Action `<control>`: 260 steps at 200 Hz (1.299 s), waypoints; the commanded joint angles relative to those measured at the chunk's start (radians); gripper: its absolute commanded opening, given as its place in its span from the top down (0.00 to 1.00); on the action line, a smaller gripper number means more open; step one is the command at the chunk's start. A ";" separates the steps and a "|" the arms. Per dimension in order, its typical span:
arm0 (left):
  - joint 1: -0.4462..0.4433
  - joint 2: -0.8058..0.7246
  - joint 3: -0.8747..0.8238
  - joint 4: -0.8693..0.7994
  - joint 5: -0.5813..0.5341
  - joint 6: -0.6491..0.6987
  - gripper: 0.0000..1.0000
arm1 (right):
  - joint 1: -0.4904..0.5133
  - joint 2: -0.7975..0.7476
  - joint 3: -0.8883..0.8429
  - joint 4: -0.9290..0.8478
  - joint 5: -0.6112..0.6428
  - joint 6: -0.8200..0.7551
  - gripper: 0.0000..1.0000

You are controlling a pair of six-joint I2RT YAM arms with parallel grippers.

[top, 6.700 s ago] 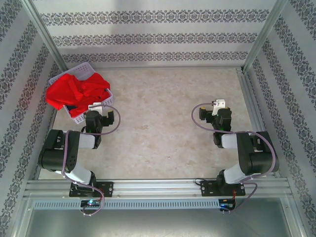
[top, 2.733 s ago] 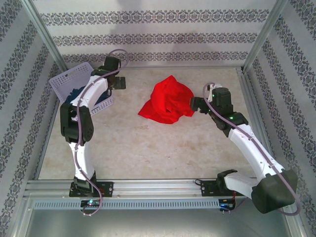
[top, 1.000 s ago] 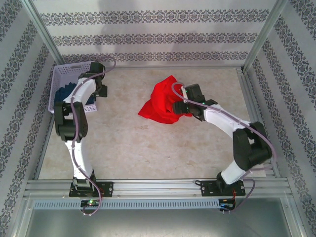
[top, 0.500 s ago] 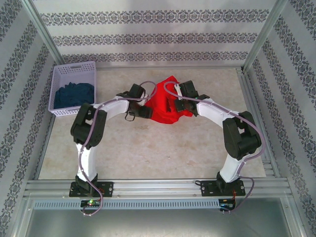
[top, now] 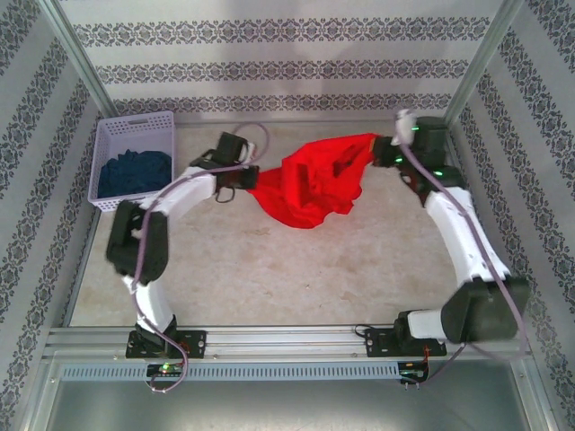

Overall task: Fold the inside-out t-shirt
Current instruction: Flatten out the T-shirt at the center of the table.

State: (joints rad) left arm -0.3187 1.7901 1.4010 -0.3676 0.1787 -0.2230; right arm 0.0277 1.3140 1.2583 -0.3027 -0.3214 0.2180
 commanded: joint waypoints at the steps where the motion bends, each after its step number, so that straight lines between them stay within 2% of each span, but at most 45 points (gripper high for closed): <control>1: 0.086 -0.241 -0.011 0.099 -0.053 -0.083 1.00 | -0.035 -0.124 0.081 0.009 -0.141 0.088 1.00; 36: 0.136 -0.424 0.109 0.033 -0.150 -0.074 1.00 | -0.044 -0.208 0.240 -0.061 -0.055 0.062 1.00; 65: 0.173 -0.490 0.222 -0.048 -0.234 -0.046 1.00 | -0.043 -0.240 0.331 -0.120 0.080 0.004 1.00; 85: 0.177 -0.517 0.258 -0.127 -0.281 -0.012 1.00 | -0.043 -0.259 0.347 -0.160 0.098 -0.024 1.00; 124: 0.176 -0.605 0.178 -0.133 -0.174 -0.039 1.00 | -0.044 -0.305 0.315 -0.163 0.052 -0.053 1.00; 146: 0.176 -0.605 0.130 -0.131 -0.177 -0.044 1.00 | -0.043 -0.301 0.279 -0.134 0.038 -0.035 1.00; 166: 0.176 -0.535 0.100 -0.149 -0.142 -0.068 1.00 | -0.044 -0.217 0.239 -0.112 0.029 -0.028 1.00; 181: 0.175 -0.488 0.089 -0.158 -0.063 -0.106 1.00 | -0.043 -0.088 0.246 -0.116 0.102 -0.047 1.00; 187: 0.173 -0.475 0.079 -0.152 -0.021 -0.127 1.00 | -0.043 -0.021 0.261 -0.122 0.151 -0.057 0.97; 197: 0.168 -0.461 0.055 -0.138 0.050 -0.154 1.00 | -0.043 0.122 0.322 -0.172 0.260 -0.080 0.85; 211: 0.146 -0.447 0.023 -0.132 0.097 -0.187 1.00 | -0.035 0.322 0.446 -0.309 0.417 -0.108 0.66; 220: 0.131 -0.439 0.001 -0.132 0.112 -0.200 1.00 | -0.017 0.387 0.461 -0.342 0.480 -0.119 0.54; 238: 0.113 -0.436 -0.048 -0.130 0.130 -0.212 1.00 | 0.082 0.308 0.258 -0.188 0.549 -0.160 0.36; 260: 0.110 -0.438 -0.087 -0.129 0.117 -0.212 1.00 | 0.240 0.150 0.035 -0.081 0.512 -0.189 0.28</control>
State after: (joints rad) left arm -0.2028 1.3735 1.3331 -0.4957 0.2657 -0.3988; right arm 0.0994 1.6958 1.4273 -0.4706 0.1219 0.0921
